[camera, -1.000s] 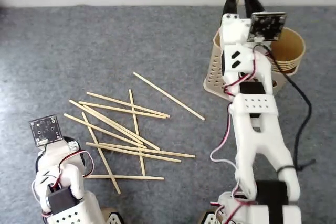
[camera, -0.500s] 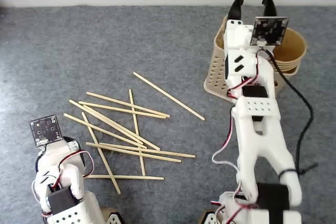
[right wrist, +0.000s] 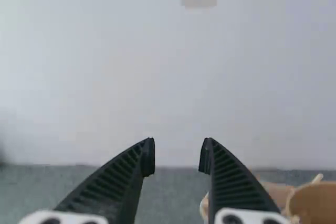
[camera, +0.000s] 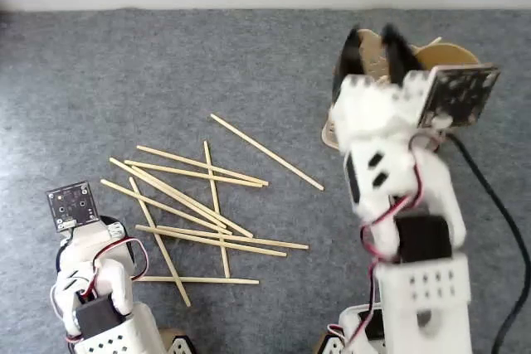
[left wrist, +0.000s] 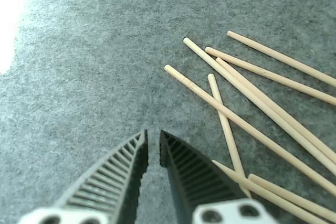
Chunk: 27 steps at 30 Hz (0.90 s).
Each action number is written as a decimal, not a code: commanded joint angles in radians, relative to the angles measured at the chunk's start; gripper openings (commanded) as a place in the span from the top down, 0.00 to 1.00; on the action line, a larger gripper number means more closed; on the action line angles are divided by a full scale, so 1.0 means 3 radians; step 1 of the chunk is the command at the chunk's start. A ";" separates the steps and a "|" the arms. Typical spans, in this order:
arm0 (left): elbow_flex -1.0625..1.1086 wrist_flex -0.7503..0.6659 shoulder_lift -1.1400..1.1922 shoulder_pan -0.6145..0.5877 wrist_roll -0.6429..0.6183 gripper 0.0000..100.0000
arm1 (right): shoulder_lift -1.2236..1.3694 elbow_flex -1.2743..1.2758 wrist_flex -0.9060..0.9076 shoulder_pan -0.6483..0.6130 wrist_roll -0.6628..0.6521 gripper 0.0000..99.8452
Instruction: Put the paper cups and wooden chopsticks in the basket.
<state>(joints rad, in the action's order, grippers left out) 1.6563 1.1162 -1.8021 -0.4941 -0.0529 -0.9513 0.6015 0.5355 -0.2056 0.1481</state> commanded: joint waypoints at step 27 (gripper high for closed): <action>-0.0038 -0.0199 -0.0020 0.0015 0.0015 0.96 | -0.2192 0.3191 0.1250 0.0565 0.0031 0.99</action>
<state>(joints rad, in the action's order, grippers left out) 1.6563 1.0748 -1.8021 -0.4941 -0.0529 -1.5420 1.5159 0.9390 -0.0522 0.1511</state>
